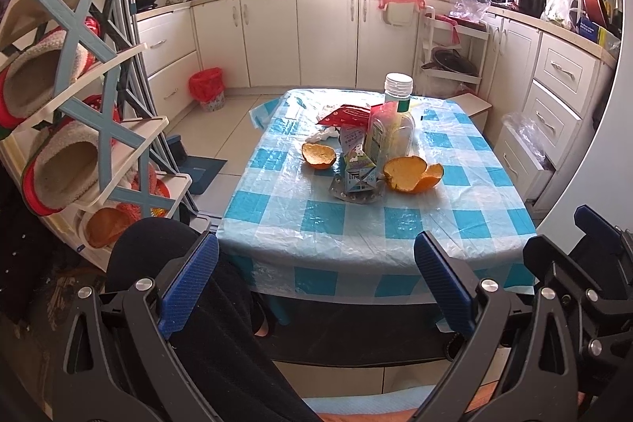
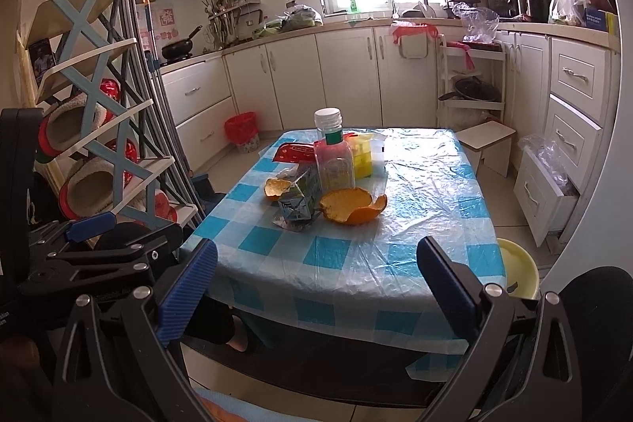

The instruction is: Collect trash

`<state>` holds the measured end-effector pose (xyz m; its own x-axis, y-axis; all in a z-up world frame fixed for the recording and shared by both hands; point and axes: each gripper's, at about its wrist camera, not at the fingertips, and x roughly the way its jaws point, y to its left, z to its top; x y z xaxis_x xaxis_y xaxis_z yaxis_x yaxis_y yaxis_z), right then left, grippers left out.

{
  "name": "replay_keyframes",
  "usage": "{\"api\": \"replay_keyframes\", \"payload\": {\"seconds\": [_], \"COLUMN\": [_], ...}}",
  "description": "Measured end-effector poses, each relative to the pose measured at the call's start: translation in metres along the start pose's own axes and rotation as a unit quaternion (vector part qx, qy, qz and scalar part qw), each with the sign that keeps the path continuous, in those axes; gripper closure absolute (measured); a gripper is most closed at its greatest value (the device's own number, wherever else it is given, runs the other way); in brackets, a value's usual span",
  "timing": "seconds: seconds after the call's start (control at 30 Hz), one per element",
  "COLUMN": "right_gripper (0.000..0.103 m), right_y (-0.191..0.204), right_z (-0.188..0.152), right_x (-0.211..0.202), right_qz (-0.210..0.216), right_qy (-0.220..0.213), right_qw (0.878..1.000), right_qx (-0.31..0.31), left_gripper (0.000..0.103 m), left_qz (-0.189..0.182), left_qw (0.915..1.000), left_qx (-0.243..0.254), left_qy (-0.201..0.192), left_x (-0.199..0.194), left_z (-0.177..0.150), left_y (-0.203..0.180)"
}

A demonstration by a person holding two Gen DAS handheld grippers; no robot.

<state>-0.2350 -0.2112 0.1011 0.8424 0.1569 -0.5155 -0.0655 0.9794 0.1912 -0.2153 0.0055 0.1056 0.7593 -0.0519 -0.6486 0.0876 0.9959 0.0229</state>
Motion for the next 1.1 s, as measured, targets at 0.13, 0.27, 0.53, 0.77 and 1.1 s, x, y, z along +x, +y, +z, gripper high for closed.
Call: {"api": "replay_keyframes", "payload": {"seconds": [0.13, 0.27, 0.53, 0.77, 1.1], "right_gripper": [0.006, 0.006, 0.006, 0.006, 0.006], "right_y": [-0.003, -0.006, -0.017, -0.032, -0.062], "right_z": [-0.002, -0.003, -0.004, 0.004, 0.014], "right_x": [0.005, 0.011, 0.026, 0.056, 0.106], "right_qz": [0.002, 0.004, -0.001, -0.014, -0.02], "right_qy": [0.009, 0.017, 0.029, 0.036, 0.069], "right_qw": [1.0, 1.0, 0.999, 0.999, 0.997], "right_qx": [0.006, 0.011, 0.016, 0.009, 0.017], "left_gripper": [0.008, 0.008, 0.008, 0.008, 0.008], "left_qz": [-0.003, -0.006, -0.01, -0.001, -0.03], "left_qw": [1.0, 0.9999, 0.9996, 0.9997, 0.9945], "left_qx": [0.0, 0.002, 0.008, 0.012, 0.095], "left_qy": [0.007, 0.015, 0.025, 0.022, 0.032], "left_x": [0.006, 0.011, 0.03, 0.061, 0.133], "left_z": [0.001, 0.001, 0.006, 0.026, 0.072], "left_y": [-0.001, -0.002, -0.004, -0.003, -0.015]}}
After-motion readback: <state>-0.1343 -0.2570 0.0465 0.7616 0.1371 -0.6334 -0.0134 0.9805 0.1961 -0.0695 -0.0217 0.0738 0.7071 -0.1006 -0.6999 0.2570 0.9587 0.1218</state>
